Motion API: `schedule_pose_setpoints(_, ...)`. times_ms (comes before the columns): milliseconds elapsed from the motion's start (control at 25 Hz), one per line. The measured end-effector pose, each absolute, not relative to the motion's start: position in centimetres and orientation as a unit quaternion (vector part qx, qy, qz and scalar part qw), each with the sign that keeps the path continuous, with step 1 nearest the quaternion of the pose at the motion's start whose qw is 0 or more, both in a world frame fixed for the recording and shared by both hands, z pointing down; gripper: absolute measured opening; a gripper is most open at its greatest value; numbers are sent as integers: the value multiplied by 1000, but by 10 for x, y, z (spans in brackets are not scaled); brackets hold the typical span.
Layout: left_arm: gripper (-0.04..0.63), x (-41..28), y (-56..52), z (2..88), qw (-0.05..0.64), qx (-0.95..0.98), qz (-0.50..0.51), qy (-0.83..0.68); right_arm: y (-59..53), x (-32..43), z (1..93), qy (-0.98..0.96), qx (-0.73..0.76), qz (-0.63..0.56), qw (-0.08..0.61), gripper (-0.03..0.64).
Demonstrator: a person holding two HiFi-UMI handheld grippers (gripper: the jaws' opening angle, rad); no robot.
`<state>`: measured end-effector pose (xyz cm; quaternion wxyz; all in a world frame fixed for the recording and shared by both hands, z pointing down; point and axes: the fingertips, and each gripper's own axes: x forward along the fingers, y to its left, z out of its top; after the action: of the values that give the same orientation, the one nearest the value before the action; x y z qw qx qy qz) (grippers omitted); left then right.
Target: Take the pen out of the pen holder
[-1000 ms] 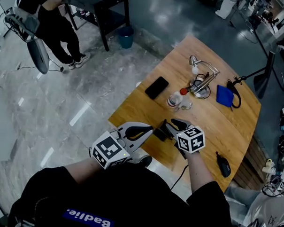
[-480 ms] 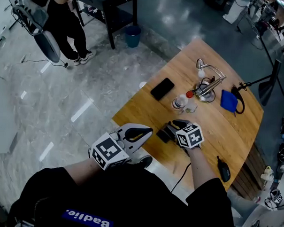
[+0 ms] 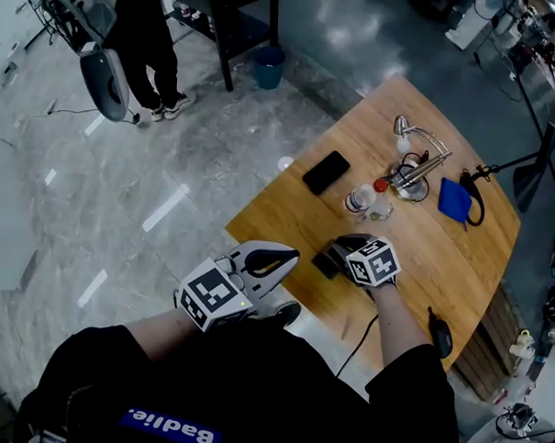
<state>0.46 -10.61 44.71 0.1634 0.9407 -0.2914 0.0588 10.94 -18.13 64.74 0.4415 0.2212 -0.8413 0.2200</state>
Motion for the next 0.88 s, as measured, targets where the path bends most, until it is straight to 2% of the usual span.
schedule_pose_setpoints(120, -2, 5, -106, 447, 163, 941, 58, -289, -182, 111, 645, -842, 226, 214, 441, 60)
schedule_pose_setpoints(880, -2, 34, -103, 429, 145, 961, 56, -230, -178, 136, 569, -855, 301, 216, 363, 60)
